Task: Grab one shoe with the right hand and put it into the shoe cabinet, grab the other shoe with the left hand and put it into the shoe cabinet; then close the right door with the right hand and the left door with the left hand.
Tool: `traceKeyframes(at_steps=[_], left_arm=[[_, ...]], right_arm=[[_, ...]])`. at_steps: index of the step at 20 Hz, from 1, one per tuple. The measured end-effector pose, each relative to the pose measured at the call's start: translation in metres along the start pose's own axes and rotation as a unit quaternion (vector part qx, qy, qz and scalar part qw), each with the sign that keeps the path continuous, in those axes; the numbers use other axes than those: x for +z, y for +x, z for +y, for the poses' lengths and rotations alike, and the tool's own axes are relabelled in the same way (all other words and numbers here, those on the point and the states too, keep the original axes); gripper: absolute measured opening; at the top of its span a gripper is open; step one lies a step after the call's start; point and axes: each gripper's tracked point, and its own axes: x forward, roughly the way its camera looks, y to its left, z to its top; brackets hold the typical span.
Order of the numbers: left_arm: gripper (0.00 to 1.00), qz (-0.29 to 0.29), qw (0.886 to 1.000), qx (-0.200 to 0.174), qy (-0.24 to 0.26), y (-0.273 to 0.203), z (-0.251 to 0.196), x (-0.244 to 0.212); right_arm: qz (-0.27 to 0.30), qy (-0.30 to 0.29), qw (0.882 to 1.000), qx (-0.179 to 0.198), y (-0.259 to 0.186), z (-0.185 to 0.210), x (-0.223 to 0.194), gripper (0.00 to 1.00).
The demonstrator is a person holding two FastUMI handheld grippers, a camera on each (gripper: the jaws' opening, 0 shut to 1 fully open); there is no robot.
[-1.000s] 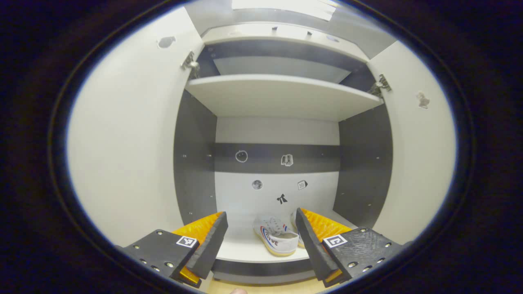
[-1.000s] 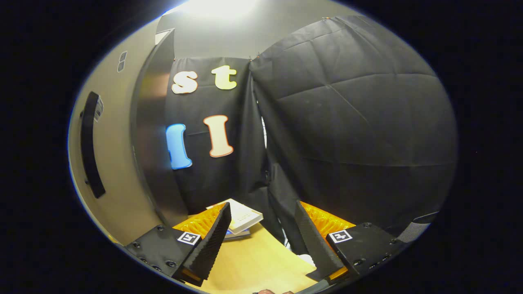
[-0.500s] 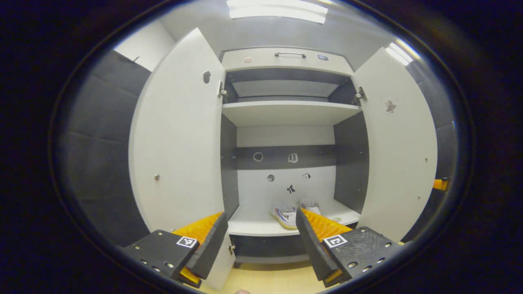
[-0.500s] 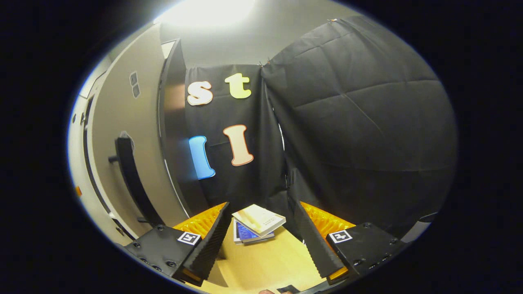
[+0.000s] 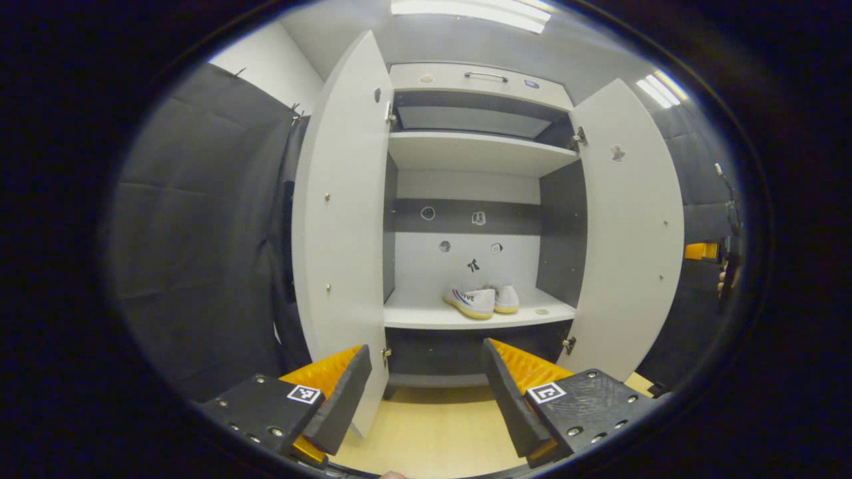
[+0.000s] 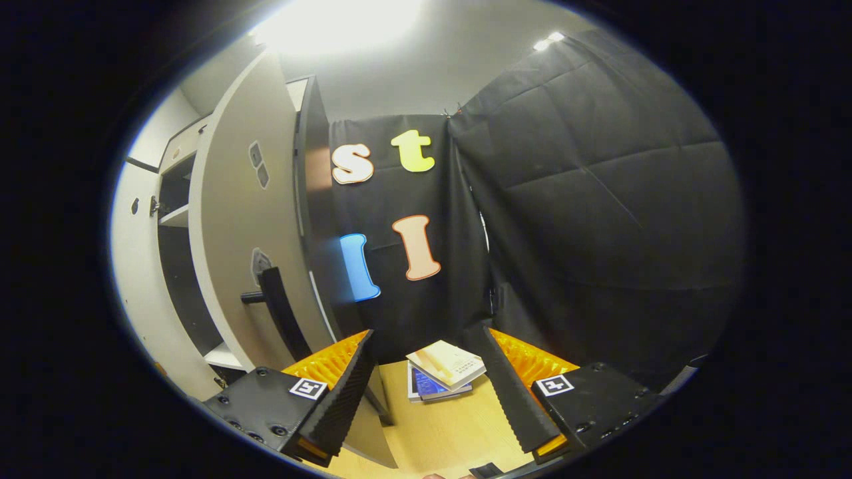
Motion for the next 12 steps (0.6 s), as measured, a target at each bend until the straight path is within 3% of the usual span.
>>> traceKeyframes(at_steps=[6, 12], left_arm=[[0.94, 0.001, 1.0, 0.013, -0.023, -0.029, 0.03, -0.012], [0.96, -0.004, 0.998, 0.046, -0.035, -0.055, 0.055, -0.031]], right_arm=[[-0.016, -0.04, 0.999, 0.029, -0.004, 0.037, 0.005, 0.98], [-0.037, -0.124, 0.992, -0.009, -0.01, 0.041, 0.013, 0.97]])
